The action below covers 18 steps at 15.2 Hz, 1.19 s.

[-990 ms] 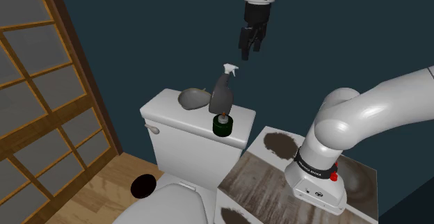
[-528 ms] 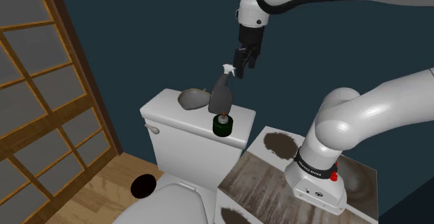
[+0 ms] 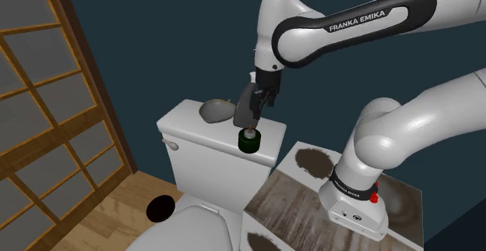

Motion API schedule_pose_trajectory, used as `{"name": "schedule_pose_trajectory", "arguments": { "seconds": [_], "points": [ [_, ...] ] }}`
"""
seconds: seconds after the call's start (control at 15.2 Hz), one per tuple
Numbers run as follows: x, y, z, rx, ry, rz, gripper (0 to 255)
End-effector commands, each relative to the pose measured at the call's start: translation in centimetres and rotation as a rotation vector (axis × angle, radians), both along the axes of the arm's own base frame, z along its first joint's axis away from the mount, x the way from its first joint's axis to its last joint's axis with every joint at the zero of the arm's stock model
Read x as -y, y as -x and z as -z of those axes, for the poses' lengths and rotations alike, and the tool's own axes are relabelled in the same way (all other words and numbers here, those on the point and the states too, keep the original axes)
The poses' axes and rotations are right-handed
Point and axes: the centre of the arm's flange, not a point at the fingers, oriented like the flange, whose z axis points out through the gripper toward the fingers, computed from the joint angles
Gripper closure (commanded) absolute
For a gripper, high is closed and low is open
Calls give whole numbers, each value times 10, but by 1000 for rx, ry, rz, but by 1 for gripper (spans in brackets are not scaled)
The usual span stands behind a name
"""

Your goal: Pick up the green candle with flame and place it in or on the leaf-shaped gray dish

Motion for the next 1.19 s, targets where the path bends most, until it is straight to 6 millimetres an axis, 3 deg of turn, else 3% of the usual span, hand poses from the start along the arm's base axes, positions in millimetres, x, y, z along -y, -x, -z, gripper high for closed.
{"name": "schedule_pose_trajectory", "arguments": {
  "seconds": [0.0,0.2,0.73,1.12],
  "points": [
    [-9,1,24,1,-7,3,0],
    [-23,0,60,-1,-16,5,0],
    [-25,0,103,-1,-18,6,0],
    [-25,0,106,-1,-18,6,0]
  ]
}}
